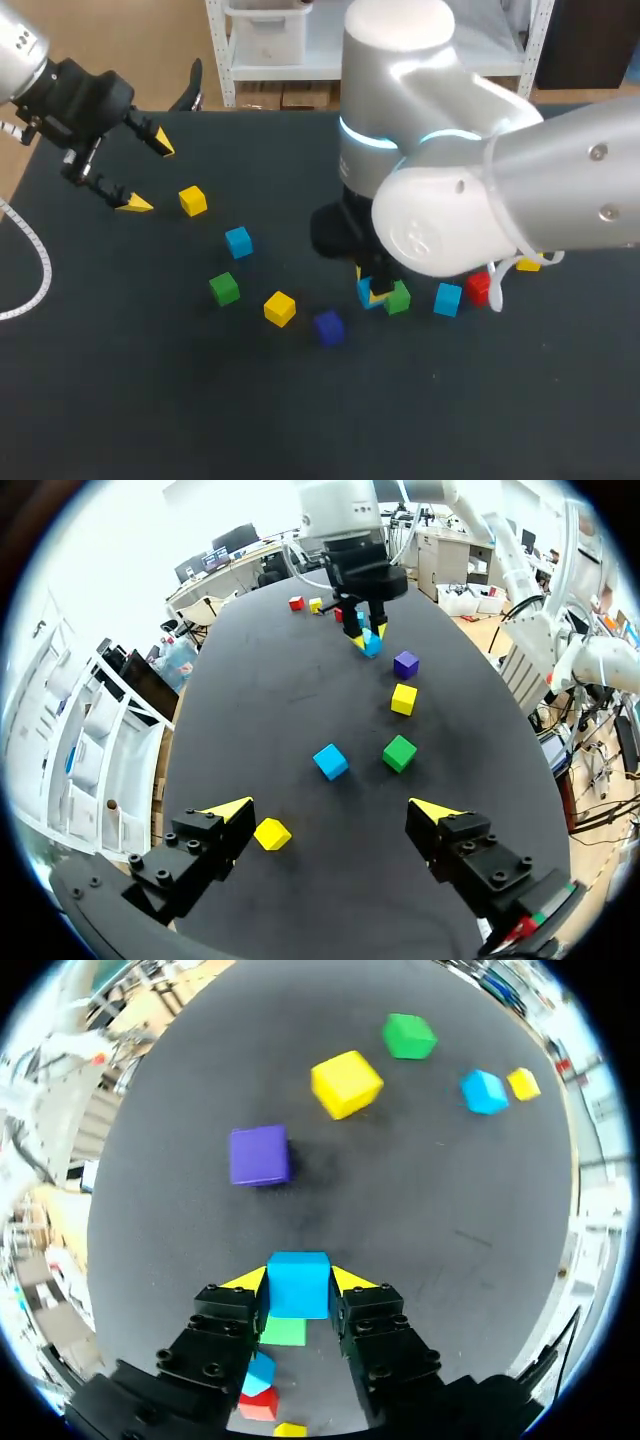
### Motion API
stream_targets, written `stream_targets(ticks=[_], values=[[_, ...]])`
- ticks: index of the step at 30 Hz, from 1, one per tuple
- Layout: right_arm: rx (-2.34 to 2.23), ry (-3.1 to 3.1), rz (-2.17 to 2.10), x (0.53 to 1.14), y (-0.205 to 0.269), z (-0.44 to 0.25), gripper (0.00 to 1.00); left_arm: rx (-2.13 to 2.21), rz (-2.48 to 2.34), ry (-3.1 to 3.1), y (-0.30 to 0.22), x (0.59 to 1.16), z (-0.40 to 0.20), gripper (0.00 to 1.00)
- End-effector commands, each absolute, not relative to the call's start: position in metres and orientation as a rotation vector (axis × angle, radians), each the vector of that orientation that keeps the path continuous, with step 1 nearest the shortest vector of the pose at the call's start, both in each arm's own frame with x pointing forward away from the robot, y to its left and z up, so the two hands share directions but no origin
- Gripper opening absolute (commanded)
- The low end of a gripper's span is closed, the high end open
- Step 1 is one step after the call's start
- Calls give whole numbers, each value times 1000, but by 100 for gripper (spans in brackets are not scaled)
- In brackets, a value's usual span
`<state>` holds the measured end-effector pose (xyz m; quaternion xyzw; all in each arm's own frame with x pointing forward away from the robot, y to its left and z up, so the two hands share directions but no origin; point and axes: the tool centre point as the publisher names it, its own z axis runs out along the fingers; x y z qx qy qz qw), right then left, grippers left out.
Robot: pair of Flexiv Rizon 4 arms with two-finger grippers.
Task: Place the blue cubes, place green cubes on the blue cubes, place the yellow cubes on the green cubes, then place the red cubes on the yellow cubes, and place purple cube on the red cubes.
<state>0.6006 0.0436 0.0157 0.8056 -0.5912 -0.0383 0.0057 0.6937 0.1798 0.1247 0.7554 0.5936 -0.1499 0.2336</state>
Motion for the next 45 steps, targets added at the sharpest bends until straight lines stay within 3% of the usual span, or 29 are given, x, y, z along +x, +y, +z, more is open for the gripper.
stream_targets(ticks=[1, 17, 45], values=[[2444, -1958, -118, 615, 45, 25, 0, 2074, -410, 1629, 180, 693, 125, 100], [2383, -2257, -107, 679, 66, 40, 0, 2074, -410, 1629, 180, 693, 125, 100], [2343, -2248, -63, 703, 56, 10, 0, 2074, -410, 1629, 180, 693, 125, 100]])
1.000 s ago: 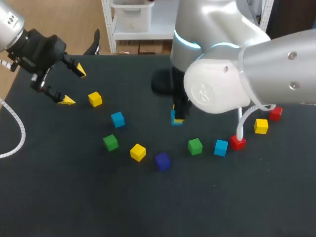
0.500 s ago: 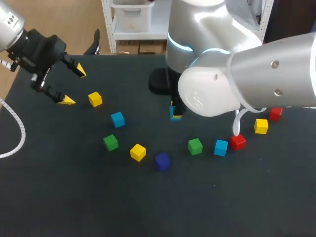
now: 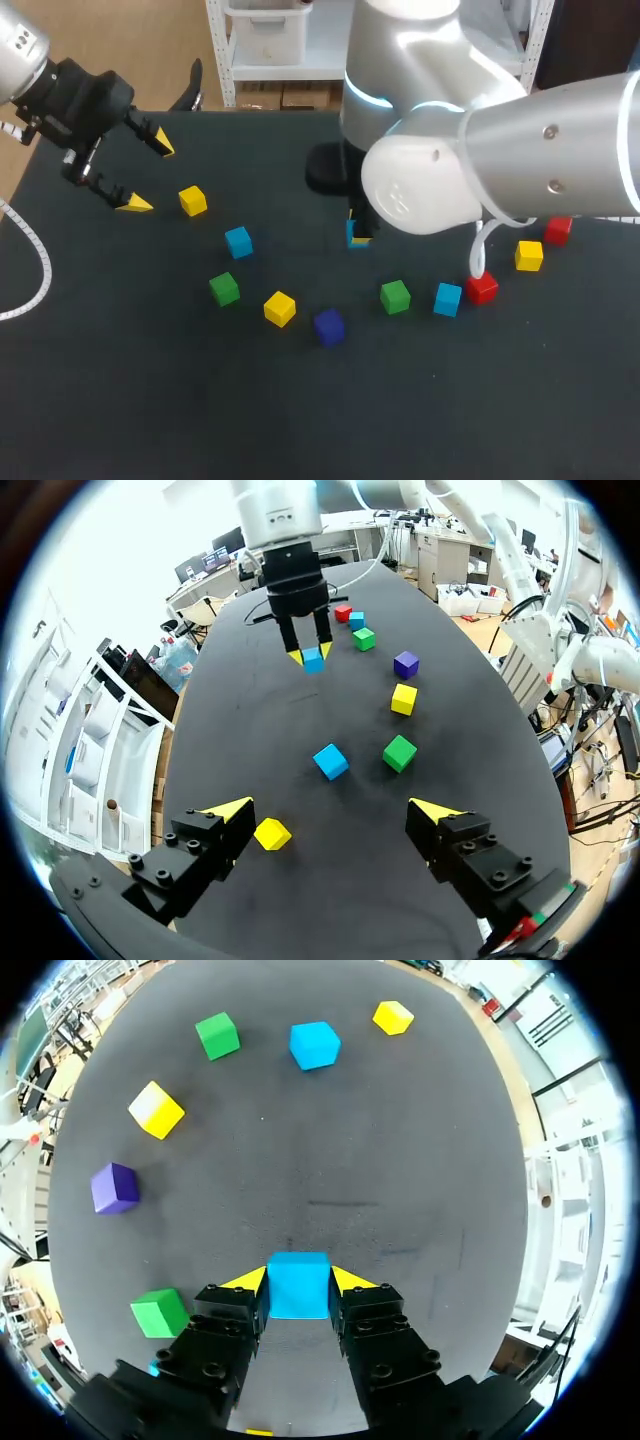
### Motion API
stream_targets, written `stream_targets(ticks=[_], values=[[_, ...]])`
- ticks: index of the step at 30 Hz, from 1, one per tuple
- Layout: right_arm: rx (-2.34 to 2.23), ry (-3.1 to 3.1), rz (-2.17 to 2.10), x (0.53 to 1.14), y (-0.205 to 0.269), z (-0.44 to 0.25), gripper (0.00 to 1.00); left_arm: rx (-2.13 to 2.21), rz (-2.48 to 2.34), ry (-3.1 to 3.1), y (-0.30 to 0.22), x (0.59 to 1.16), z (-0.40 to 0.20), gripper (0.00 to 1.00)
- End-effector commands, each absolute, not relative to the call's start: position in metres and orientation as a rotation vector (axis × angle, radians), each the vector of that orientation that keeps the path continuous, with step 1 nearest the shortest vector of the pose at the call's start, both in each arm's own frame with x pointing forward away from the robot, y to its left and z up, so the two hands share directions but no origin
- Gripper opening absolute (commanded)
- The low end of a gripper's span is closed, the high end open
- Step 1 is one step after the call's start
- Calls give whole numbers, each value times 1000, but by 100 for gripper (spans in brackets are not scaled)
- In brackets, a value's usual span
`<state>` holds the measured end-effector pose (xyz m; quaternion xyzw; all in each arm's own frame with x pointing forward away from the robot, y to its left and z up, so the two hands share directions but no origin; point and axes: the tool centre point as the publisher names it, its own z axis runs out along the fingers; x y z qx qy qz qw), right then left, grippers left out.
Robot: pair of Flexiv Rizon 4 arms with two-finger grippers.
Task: Place the blue cubes, place green cubes on the blue cubes, place the yellow cubes on the green cubes, then place the red cubes on the yellow cubes, and place purple cube on the red cubes.
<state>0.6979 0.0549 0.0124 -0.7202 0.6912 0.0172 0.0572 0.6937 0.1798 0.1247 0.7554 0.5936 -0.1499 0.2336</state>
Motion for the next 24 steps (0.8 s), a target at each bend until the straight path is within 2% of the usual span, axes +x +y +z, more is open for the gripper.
stream_targets(ticks=[1, 24], values=[[-2190, 2105, 59, 704, 55, 10, 0, 2074, -410, 1629, 180, 693, 125, 100], [-2187, 2128, 92, 701, 54, 2, 0, 2074, -410, 1629, 180, 693, 125, 100]])
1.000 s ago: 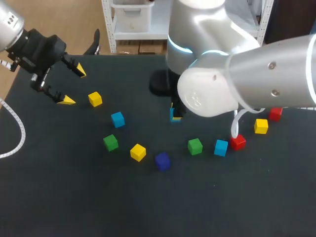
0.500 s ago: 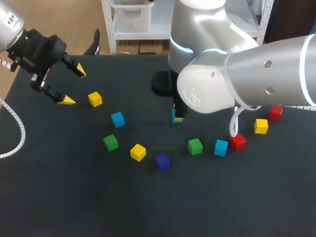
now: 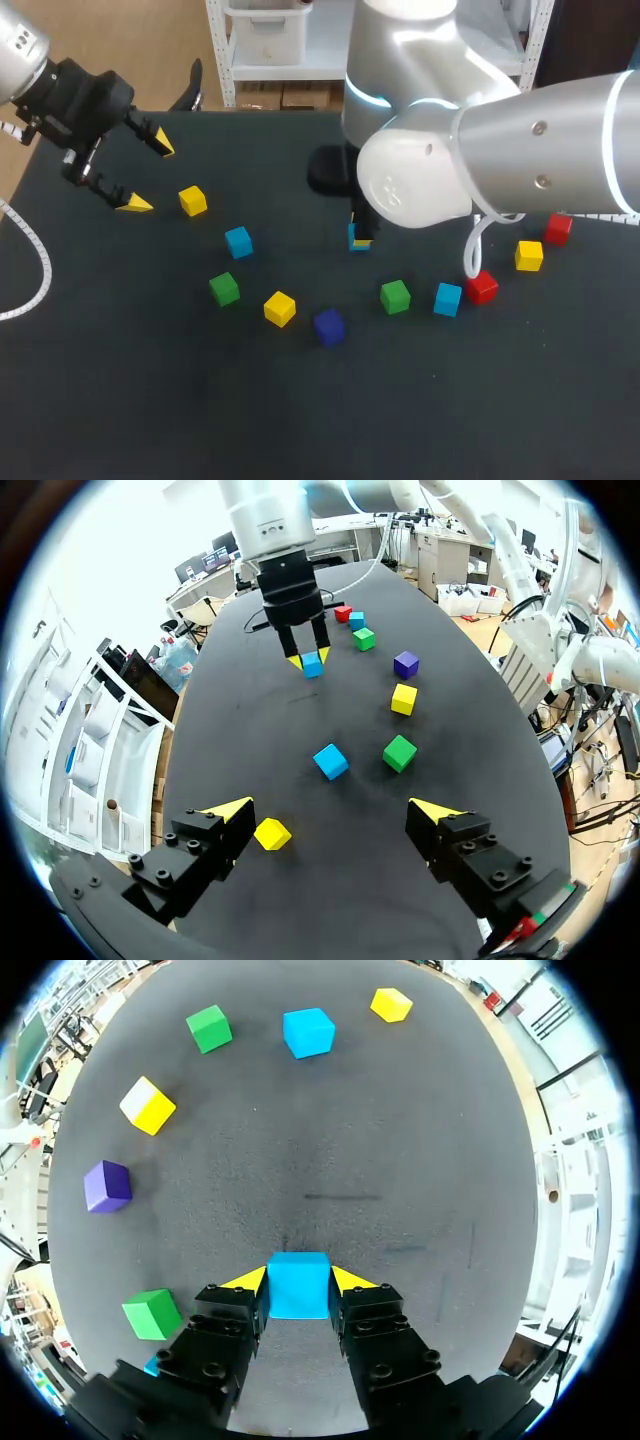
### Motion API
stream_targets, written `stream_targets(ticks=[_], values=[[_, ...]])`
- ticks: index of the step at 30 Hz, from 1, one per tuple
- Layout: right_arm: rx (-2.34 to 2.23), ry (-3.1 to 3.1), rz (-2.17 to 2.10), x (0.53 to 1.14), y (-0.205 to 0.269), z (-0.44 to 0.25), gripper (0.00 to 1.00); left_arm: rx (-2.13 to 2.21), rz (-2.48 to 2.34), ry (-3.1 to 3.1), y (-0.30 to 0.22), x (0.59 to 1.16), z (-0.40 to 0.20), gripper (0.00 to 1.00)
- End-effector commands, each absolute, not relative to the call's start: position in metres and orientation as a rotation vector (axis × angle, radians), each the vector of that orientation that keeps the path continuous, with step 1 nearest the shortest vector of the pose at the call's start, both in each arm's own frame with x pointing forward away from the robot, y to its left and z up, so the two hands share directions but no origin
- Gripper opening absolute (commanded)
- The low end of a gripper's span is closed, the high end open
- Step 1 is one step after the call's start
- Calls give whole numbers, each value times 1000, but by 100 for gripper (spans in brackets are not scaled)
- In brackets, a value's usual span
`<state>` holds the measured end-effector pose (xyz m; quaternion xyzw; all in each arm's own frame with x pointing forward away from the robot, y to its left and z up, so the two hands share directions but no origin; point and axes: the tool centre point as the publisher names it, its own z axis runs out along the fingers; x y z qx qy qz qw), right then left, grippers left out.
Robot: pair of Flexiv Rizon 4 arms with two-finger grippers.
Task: Place the blue cubes, place green cubes on the blue cubes, place the yellow cubes on the green cubes, then place the red cubes on the yellow cubes, and place purple cube on the red cubes.
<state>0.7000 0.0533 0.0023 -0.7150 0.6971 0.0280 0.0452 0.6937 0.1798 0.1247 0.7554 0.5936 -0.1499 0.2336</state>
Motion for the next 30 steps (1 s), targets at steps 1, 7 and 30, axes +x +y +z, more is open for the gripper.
stream_targets(ticks=[1, 7, 30], values=[[-2188, 2127, 93, 701, 54, 2, 0, 2074, -410, 1629, 180, 693, 125, 100], [-2188, 2128, 95, 701, 55, 2, 0, 2074, -410, 1629, 180, 693, 125, 100], [-2192, 2132, 110, 702, 58, -1, 0, 2074, -410, 1629, 180, 693, 125, 100]])
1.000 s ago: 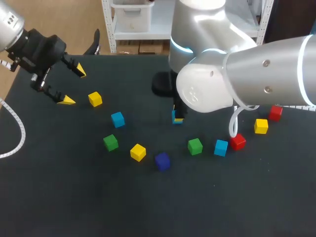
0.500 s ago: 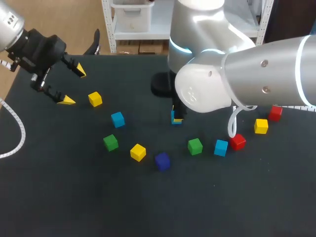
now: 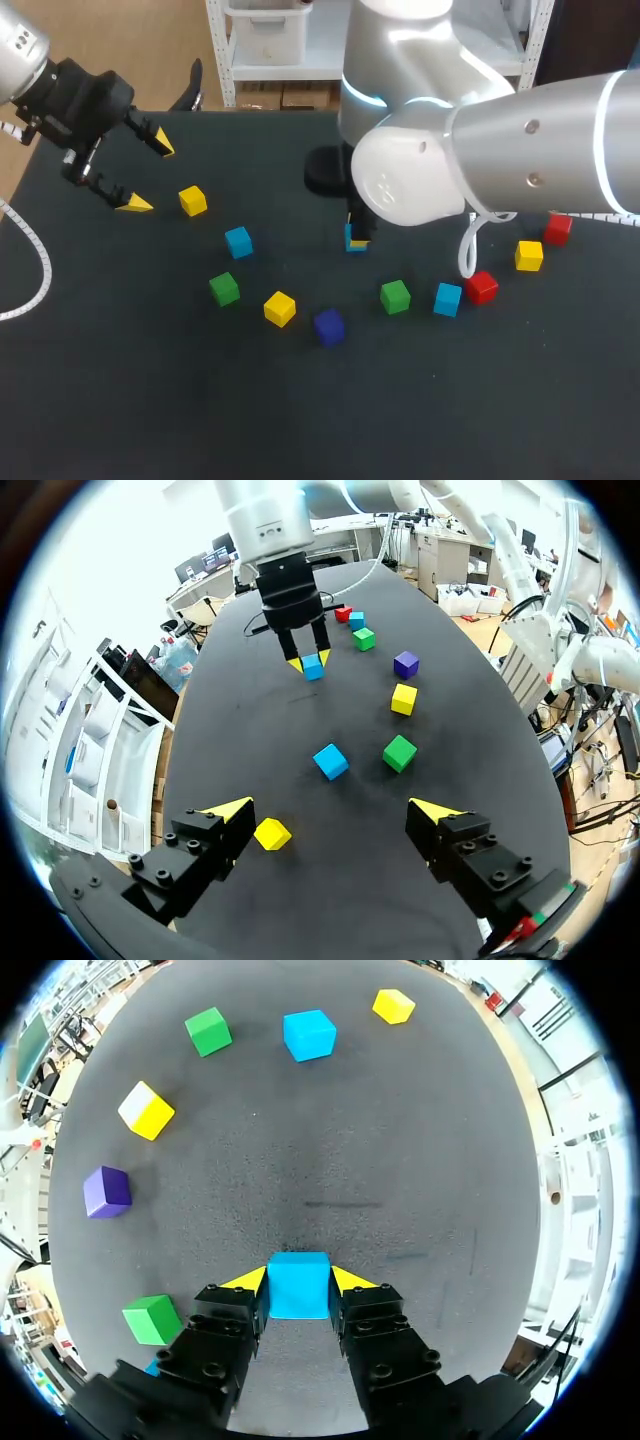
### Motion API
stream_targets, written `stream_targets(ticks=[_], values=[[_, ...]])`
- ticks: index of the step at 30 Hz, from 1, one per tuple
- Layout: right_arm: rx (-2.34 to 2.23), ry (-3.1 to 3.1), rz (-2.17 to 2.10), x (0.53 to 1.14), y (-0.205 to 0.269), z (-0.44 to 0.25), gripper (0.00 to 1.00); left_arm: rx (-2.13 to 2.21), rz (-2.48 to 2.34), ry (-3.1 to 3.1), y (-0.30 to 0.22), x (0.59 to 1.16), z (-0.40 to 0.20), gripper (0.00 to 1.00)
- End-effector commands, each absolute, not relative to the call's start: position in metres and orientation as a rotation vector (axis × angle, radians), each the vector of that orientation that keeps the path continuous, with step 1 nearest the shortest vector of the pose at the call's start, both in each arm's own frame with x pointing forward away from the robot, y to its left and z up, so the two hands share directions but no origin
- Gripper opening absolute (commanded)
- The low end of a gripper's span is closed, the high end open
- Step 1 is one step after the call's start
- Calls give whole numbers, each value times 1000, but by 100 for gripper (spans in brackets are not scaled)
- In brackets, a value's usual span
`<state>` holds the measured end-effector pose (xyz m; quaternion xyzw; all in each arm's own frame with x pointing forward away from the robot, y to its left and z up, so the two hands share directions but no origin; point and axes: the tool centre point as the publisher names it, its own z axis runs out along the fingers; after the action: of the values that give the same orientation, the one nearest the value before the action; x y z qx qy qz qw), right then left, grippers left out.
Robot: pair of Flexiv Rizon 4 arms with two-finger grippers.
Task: Place the blue cubes, place green cubes on the blue cubes, place the yellow cubes on the green cubes, then place the red cubes on the yellow cubes, and place purple cube on the red cubes.
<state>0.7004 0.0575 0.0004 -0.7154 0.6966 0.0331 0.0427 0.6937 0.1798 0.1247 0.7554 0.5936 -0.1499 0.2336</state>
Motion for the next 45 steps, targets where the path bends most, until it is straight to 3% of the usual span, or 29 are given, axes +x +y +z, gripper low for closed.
stream_targets(ticks=[1, 16, 24, 30, 31, 33, 37, 38, 39, 45], values=[[-2193, 2133, 111, 702, 57, -1, 0, 2074, -410, 1629, 180, 693, 125, 100], [-2187, 2141, 110, 704, 55, -3, 1, 2074, -410, 1629, 180, 693, 125, 100], [-2191, 2136, 108, 705, 56, -2, 5, 2074, -410, 1629, 180, 693, 125, 100], [-2196, 2137, 111, 704, 56, -3, 15, 2074, -410, 1629, 180, 693, 125, 100], [-2196, 2136, 112, 704, 56, -3, 19, 2074, -410, 1629, 180, 693, 125, 100], [-2197, 2134, 113, 704, 56, -3, 36, 2074, -410, 1629, 180, 693, 125, 100], [-2198, 2135, 113, 705, 57, -3, 55, 2074, -410, 1629, 180, 693, 125, 100], [-2197, 2136, 113, 705, 57, -3, 84, 2074, -410, 1629, 180, 693, 125, 100], [-2198, 2136, 114, 705, 57, -3, 100, 2074, -410, 1629, 180, 693, 125, 100], [-2194, 2138, 112, 706, 53, 4, 100, 2074, -410, 1629, 180, 693, 125, 100]])
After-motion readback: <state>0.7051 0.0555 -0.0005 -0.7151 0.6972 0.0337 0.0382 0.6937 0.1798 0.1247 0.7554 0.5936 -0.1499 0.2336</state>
